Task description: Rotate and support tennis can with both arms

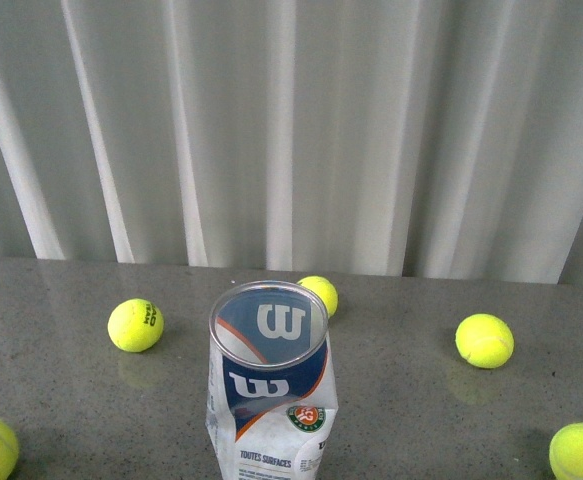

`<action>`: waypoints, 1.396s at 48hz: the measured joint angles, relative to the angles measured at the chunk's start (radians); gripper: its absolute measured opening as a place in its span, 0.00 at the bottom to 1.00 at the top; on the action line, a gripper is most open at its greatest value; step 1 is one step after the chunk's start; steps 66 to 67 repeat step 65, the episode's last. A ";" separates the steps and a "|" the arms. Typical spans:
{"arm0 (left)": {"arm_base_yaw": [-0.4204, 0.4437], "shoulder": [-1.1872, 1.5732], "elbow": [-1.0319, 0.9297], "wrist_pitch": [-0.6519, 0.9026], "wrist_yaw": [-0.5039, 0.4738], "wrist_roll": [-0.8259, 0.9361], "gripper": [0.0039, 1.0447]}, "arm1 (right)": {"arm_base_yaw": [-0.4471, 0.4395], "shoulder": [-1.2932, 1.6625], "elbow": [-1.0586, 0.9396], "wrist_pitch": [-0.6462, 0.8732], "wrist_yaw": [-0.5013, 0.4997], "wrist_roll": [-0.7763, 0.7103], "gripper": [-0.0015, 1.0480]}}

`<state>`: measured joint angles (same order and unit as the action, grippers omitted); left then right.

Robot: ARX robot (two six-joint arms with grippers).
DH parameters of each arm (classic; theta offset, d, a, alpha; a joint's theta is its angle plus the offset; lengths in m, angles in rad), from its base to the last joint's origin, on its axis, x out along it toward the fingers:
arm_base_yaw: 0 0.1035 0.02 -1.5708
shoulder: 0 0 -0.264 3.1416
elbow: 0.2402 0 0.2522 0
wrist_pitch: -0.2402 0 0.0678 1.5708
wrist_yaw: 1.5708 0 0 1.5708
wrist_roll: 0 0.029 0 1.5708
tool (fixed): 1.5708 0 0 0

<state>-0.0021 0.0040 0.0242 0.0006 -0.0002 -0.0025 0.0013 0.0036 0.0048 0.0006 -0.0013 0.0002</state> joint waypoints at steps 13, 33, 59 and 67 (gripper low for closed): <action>0.000 0.000 0.000 0.000 0.000 0.000 0.54 | 0.000 0.000 0.000 0.000 0.000 0.000 0.93; 0.000 0.000 0.000 0.000 0.000 0.000 0.94 | 0.000 0.000 0.000 0.000 0.000 0.000 0.93; 0.000 0.000 0.000 0.000 0.000 0.000 0.94 | 0.000 0.000 0.000 0.000 0.000 0.000 0.93; 0.000 0.000 0.000 0.000 0.000 0.000 0.94 | 0.000 0.000 0.000 0.000 0.000 0.000 0.93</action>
